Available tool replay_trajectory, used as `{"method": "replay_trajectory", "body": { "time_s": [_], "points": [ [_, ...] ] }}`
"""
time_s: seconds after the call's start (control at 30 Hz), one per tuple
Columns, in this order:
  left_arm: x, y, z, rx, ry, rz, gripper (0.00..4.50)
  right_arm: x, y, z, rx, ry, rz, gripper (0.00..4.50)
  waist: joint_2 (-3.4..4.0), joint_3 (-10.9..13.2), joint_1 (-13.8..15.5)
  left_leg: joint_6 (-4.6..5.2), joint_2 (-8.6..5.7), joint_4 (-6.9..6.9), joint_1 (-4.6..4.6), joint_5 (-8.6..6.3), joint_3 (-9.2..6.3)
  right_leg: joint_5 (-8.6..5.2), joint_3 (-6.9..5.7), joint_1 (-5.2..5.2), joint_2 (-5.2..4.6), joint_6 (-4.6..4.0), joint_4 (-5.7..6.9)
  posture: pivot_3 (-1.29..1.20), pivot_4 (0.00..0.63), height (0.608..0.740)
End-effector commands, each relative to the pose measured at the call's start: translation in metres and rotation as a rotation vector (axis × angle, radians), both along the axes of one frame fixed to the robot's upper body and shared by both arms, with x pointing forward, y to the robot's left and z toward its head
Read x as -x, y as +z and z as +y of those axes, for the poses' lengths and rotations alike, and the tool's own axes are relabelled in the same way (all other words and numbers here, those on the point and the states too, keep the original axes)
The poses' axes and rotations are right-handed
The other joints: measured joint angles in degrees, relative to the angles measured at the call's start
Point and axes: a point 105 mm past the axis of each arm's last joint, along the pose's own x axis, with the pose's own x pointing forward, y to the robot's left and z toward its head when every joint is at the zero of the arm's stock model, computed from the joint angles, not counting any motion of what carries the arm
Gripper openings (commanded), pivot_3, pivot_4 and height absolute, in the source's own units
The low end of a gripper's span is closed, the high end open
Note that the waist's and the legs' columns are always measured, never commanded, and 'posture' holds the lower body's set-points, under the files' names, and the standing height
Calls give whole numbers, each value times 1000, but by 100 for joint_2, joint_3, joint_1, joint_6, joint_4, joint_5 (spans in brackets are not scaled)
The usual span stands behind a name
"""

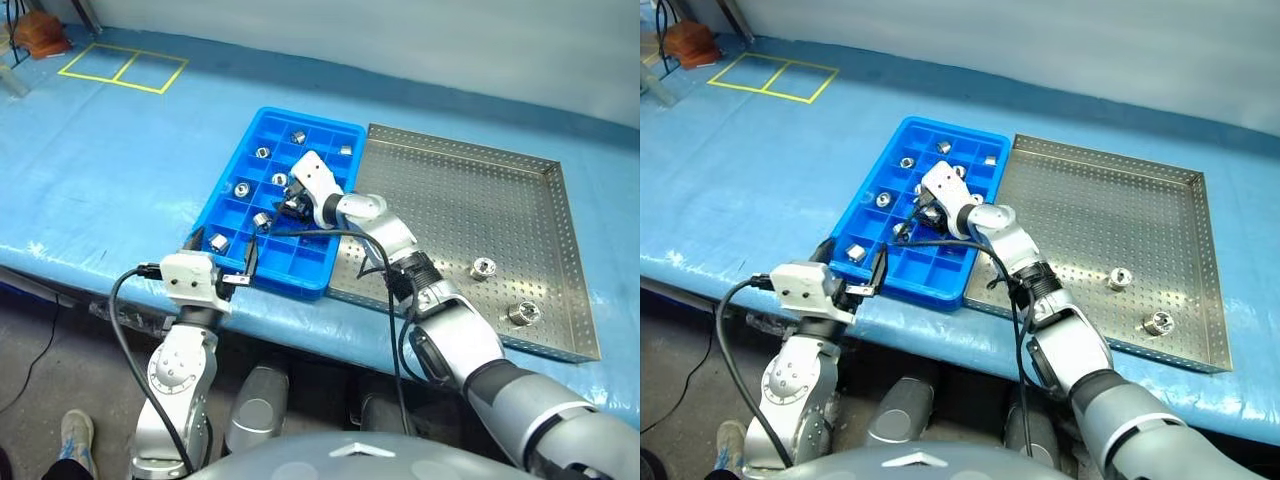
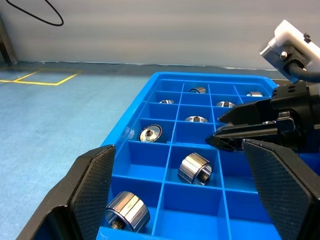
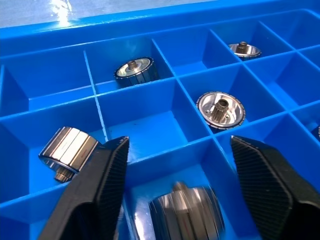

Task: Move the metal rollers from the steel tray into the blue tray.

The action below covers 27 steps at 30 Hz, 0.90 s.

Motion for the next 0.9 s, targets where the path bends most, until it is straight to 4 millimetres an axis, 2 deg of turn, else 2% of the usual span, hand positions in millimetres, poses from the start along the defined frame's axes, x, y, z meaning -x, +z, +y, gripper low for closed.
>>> {"method": "replay_trajectory", "body": {
  "time_s": [0.03,0.13,0.23,0.27,0.37,0.43,0.6,0.77,0.9],
  "points": [
    [-1,17,-7,10,-46,-66,4500,5,21,-6,-124,21,-44,3948,0,0,2,0,0,-1,0,0,-1,0,-1,0,0,0,0,392,150,740],
    [-5,21,-13,8,-81,-83,4500,8,32,-22,-210,1,-38,3948,1,1,-6,-1,0,-1,-7,-1,-7,1,-5,-1,0,-1,-2,364,150,740],
    [-11,23,-22,13,-132,-95,4500,7,37,-50,-201,-81,-67,3948,2,1,-17,-2,0,4,-8,0,-8,3,-7,-1,0,0,0,300,150,740],
    [-14,22,-28,18,-165,-93,4500,8,40,-66,-186,-117,-81,3948,2,1,-39,-2,0,8,-8,0,-9,2,-8,2,0,1,0,283,150,740],
    [-18,20,-37,16,-223,-86,4500,14,43,-95,-146,-182,-107,3948,7,-1,-110,-2,-3,17,-8,0,-8,1,-8,7,-3,2,-3,227,150,740],
    [-22,17,-45,-19,-269,-83,4500,21,39,-120,-114,-253,-95,3948,7,-1,-249,-1,-4,19,-11,0,-4,2,-6,9,-6,3,-8,177,150,740],
    [-28,13,-58,-59,-338,-84,4500,38,21,-158,-94,-418,-25,3948,10,-3,-650,1,-3,15,-9,-1,-5,7,-4,10,-7,-7,-4,116,150,740],
    [-29,12,-63,-62,-369,-81,4500,50,5,-179,-46,-506,35,3948,11,-3,-1014,2,-2,19,-2,0,-4,6,-1,13,-7,-4,6,87,150,740],
    [-29,8,-67,-61,-385,-71,4500,53,-9,-190,2,-548,87,3948,11,-3,-1142,3,-1,23,33,-1,-6,1,-2,53,-6,4,2,73,150,740]
  ]
}}
